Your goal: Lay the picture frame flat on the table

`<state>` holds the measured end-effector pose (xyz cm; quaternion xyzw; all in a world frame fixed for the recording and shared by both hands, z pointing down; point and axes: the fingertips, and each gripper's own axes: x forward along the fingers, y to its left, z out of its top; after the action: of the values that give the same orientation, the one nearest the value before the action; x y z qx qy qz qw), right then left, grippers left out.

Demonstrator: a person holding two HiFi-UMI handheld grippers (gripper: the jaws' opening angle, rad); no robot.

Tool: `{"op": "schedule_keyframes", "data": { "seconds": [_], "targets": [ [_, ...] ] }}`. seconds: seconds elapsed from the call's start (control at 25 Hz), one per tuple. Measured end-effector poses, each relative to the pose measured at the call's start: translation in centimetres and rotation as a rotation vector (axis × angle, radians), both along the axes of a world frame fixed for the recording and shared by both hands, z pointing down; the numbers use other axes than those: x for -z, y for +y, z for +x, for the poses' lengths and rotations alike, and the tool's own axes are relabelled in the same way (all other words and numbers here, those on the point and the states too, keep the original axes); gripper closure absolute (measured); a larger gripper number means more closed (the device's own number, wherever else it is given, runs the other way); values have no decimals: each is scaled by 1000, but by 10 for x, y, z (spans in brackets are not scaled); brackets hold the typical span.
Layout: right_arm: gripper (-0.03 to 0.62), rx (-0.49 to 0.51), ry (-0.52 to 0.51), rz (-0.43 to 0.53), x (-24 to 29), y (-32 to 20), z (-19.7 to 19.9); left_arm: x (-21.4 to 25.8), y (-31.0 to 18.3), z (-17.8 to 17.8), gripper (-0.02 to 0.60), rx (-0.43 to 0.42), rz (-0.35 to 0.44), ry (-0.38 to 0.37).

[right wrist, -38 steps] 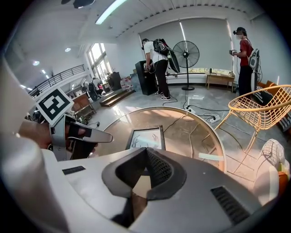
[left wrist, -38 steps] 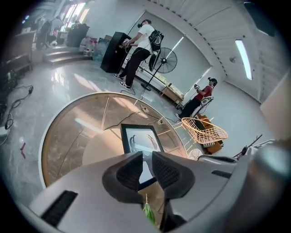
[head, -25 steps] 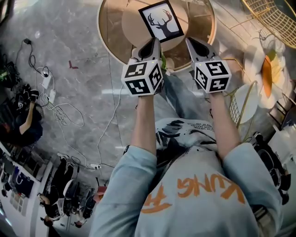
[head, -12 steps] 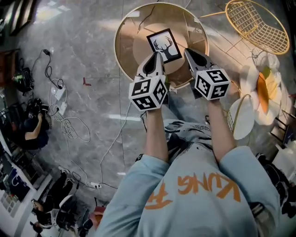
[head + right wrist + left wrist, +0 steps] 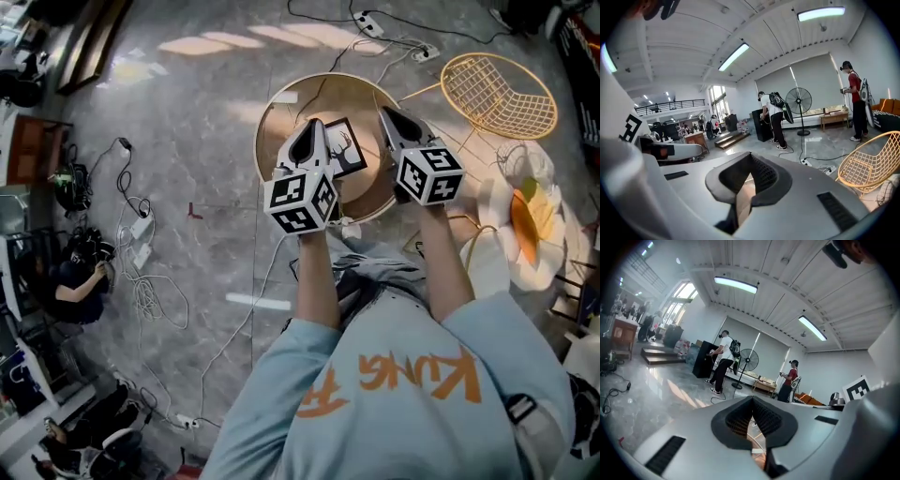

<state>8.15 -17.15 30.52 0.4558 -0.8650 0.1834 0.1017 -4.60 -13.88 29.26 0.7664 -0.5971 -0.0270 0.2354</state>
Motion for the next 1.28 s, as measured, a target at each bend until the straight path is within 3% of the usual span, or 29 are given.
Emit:
{"op": "schedule_keyframes", "data": {
  "seconds": [0.48, 0.72, 1.28],
  "targets": [
    [597, 41, -47, 272, 136, -26, -19, 120, 0, -39, 561, 150, 191, -174],
    [597, 61, -57, 330, 168, -28, -22, 158, -4, -37, 560, 184, 263, -232],
    [597, 74, -64, 377, 173, -27, -15, 147, -11, -28, 560, 178, 232, -238]
  ]
}}
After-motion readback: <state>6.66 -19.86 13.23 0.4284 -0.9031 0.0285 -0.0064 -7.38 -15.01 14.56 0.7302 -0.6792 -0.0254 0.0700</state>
